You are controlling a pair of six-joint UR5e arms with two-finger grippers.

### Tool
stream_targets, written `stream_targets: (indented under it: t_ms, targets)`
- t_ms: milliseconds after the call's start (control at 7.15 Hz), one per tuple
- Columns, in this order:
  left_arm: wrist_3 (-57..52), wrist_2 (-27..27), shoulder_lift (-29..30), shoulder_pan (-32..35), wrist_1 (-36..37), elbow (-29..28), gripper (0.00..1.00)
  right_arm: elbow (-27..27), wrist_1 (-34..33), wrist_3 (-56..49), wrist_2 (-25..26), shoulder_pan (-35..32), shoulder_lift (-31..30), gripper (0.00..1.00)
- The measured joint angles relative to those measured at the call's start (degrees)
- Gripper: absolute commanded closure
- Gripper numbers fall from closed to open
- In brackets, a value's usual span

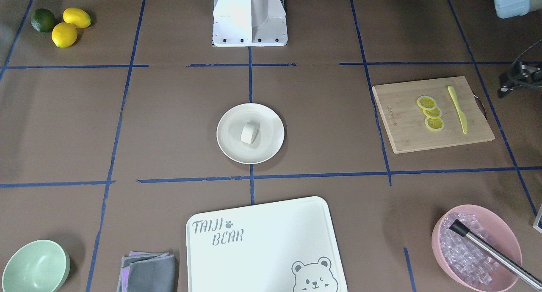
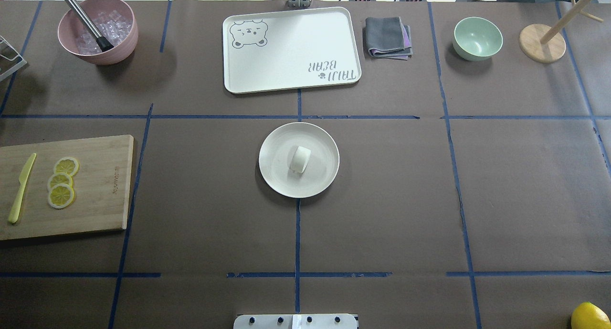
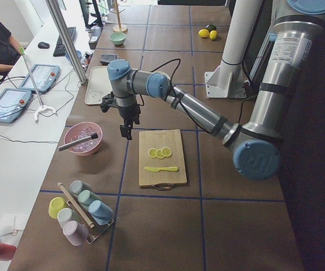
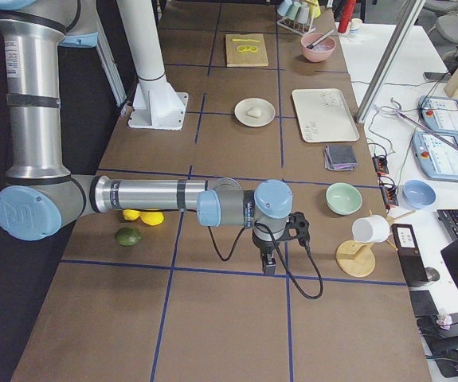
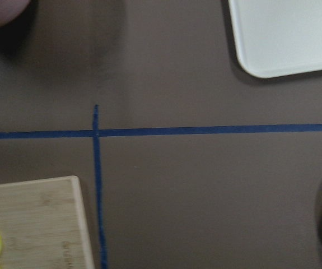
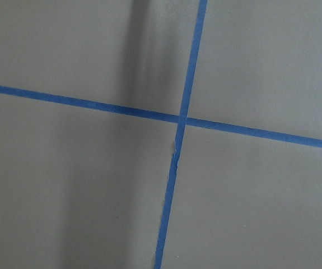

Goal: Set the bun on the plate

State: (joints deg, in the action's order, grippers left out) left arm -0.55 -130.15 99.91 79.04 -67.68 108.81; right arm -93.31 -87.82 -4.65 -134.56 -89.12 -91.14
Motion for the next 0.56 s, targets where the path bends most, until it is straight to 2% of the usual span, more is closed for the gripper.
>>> stream_targets:
  t_ms: [280,559]
  targets:
    - [-8.8,-3.3,-2.8,8.6,-0.1,-6.0,0.00,-0.1,0.5,1.7,0.0,0.0,0.4,0.00]
    - [-15.1,-4.6,-4.2,12.7,-1.6,-13.1,0.00,-0.1,0.5,2.0,-0.2,0.0,0.6,0.00]
